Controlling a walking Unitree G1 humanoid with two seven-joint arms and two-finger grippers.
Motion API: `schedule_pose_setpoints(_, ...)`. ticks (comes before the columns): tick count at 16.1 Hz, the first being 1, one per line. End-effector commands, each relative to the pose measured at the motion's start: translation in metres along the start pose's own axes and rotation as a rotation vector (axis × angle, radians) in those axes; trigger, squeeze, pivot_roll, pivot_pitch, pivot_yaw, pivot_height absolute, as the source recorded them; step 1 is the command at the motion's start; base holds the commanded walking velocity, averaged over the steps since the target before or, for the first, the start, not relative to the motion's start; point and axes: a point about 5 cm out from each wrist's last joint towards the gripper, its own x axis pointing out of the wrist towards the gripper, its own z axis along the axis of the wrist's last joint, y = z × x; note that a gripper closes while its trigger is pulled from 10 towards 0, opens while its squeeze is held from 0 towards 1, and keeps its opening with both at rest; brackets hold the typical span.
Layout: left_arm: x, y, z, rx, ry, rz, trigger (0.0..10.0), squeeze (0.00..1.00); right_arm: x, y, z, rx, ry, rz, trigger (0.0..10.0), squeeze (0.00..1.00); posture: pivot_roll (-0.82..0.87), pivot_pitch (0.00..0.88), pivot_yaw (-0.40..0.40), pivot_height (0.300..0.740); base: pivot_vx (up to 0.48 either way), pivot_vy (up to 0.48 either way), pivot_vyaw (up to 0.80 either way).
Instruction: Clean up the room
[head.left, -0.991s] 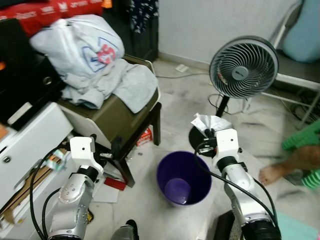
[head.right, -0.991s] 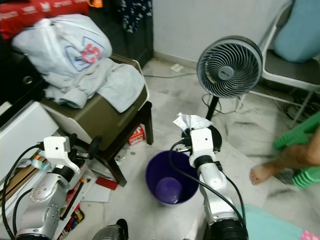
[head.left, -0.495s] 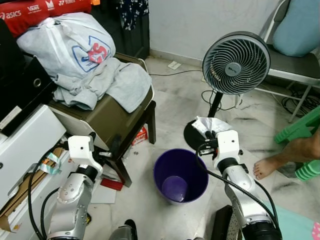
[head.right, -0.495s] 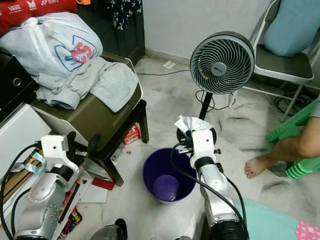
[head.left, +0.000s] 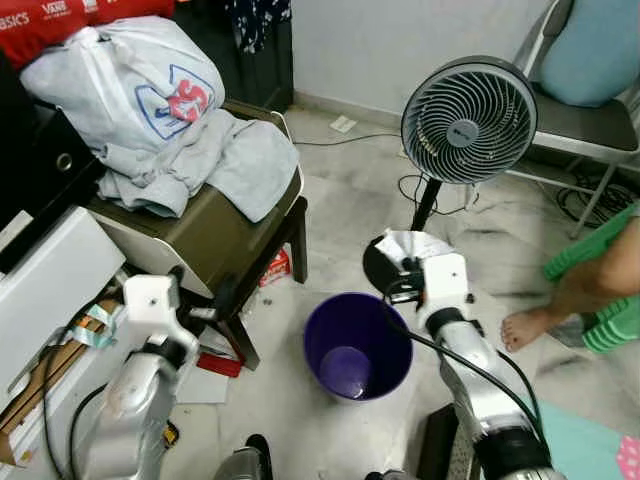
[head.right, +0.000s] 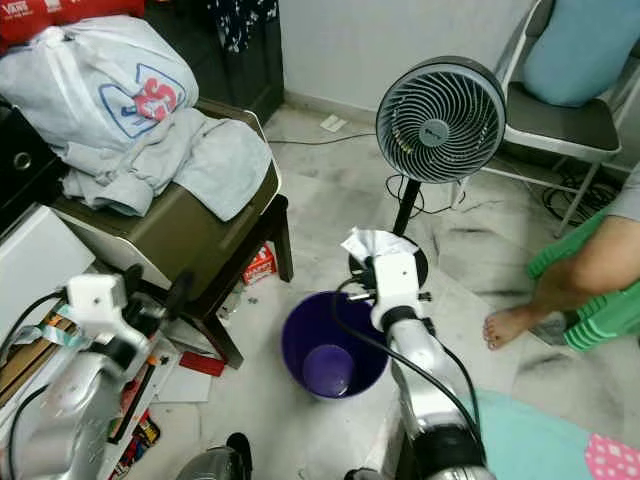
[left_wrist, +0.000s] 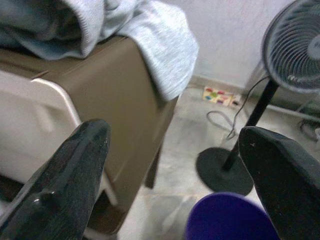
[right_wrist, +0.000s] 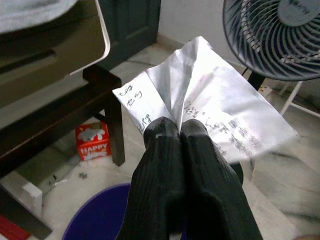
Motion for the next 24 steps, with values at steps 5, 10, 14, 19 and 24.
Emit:
schedule_pose_setpoints(5, -0.02, -0.007, 0.011, 0.004, 0.024, -0.087, 10.0, 0.0, 0.009, 0.006, -0.018, 0.0, 0.122, -0.047, 10.0, 0.0, 0.1, 0.322, 0.011, 0.74, 0.0, 0.0, 0.0)
schedule_pose_setpoints(10, -0.038, -0.034, 0.03, 0.021, 0.037, -0.263, 10.0, 0.0, 0.01, 0.018, -0.036, 0.02, 0.236, -0.096, 10.0, 0.0, 0.14, 0.393, 0.057, 0.74, 0.0, 0.0, 0.0)
schedule_pose_setpoints(14, -0.048, -0.05, 0.035, 0.008, 0.08, -0.406, 10.0, 0.0, 0.015, 0.017, -0.036, 0.037, 0.257, -0.124, 10.0, 0.0, 0.14, 0.422, 0.076, 0.74, 0.0, 0.0, 0.0)
schedule_pose_setpoints(19, -0.05, -0.051, 0.04, 0.013, 0.095, -0.417, 10.0, 0.0, 0.018, 0.016, -0.037, 0.021, 0.275, -0.137, 10.0, 0.0, 0.16, 0.439, 0.089, 0.74, 0.0, 0.0, 0.0)
schedule_pose_setpoints(24, -0.047, -0.047, 0.043, 0.016, 0.105, -0.403, 10.0, 0.0, 0.022, 0.031, -0.033, 0.027, 0.262, -0.121, 10.0, 0.0, 0.17, 0.447, 0.115, 0.74, 0.0, 0.0, 0.0)
